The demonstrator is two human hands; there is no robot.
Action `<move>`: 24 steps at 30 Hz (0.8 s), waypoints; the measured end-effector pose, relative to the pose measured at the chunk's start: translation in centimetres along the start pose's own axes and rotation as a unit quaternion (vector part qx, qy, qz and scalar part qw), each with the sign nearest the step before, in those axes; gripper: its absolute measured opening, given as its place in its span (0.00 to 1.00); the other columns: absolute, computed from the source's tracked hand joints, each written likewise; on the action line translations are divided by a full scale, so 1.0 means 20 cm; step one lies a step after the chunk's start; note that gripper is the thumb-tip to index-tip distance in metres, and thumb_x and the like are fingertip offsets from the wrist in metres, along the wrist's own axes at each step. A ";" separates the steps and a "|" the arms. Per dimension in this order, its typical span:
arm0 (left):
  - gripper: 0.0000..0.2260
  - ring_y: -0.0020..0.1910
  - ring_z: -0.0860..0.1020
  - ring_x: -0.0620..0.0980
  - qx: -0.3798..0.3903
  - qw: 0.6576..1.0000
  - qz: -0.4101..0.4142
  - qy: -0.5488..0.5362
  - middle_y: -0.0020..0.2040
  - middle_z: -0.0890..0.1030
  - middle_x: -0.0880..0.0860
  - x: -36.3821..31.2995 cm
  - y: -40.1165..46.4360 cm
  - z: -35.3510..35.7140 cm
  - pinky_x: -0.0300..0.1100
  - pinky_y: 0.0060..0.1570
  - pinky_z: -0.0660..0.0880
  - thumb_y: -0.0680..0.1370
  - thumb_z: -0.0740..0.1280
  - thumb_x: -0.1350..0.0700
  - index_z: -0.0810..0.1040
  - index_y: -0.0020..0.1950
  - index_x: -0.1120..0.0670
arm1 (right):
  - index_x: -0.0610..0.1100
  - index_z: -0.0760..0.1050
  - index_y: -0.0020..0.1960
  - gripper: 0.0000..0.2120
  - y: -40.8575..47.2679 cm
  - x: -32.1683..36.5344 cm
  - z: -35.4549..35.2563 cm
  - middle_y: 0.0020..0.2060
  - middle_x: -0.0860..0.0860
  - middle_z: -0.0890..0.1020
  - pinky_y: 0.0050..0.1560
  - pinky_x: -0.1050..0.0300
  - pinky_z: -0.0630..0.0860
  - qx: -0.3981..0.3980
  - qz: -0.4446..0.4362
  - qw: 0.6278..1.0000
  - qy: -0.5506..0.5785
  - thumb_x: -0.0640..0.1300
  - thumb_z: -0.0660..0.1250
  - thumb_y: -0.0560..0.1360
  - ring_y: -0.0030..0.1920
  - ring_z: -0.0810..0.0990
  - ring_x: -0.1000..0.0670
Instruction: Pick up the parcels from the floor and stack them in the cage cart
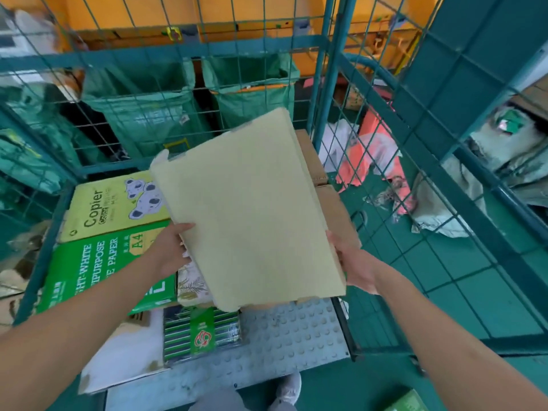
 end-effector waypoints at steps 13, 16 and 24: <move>0.13 0.46 0.80 0.50 -0.034 0.986 -0.008 0.166 0.52 0.81 0.51 -0.15 0.00 0.02 0.43 0.36 0.76 0.84 0.66 0.53 0.71 0.68 0.52 | 0.52 0.77 0.62 0.27 0.23 0.12 0.28 0.55 0.54 0.87 0.65 0.47 0.76 -0.091 0.001 0.995 -0.028 0.67 0.74 0.71 0.57 0.83 0.50; 0.06 0.38 0.81 0.47 -0.024 0.976 -0.012 0.218 0.47 0.79 0.50 -0.24 0.03 0.01 0.39 0.31 0.77 0.84 0.65 0.54 0.72 0.60 0.51 | 0.51 0.79 0.58 0.25 0.26 0.13 0.33 0.51 0.53 0.88 0.69 0.42 0.76 -0.127 0.009 0.992 0.007 0.66 0.76 0.70 0.57 0.85 0.47; 0.30 0.77 0.66 0.57 0.022 0.919 -0.027 0.393 0.81 0.61 0.52 -0.33 0.27 -0.24 0.48 0.71 0.66 0.84 0.66 0.50 0.57 0.83 0.52 | 0.42 0.79 0.61 0.24 0.43 0.10 0.44 0.52 0.42 0.87 0.67 0.35 0.76 -0.208 0.022 0.964 0.162 0.60 0.73 0.76 0.56 0.84 0.41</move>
Point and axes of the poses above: each hand's wrist, its own y-axis towards the middle knuckle, its own z-axis out of the palm, x = y × z, the point moved 4 cm from there along y, towards the middle knuckle
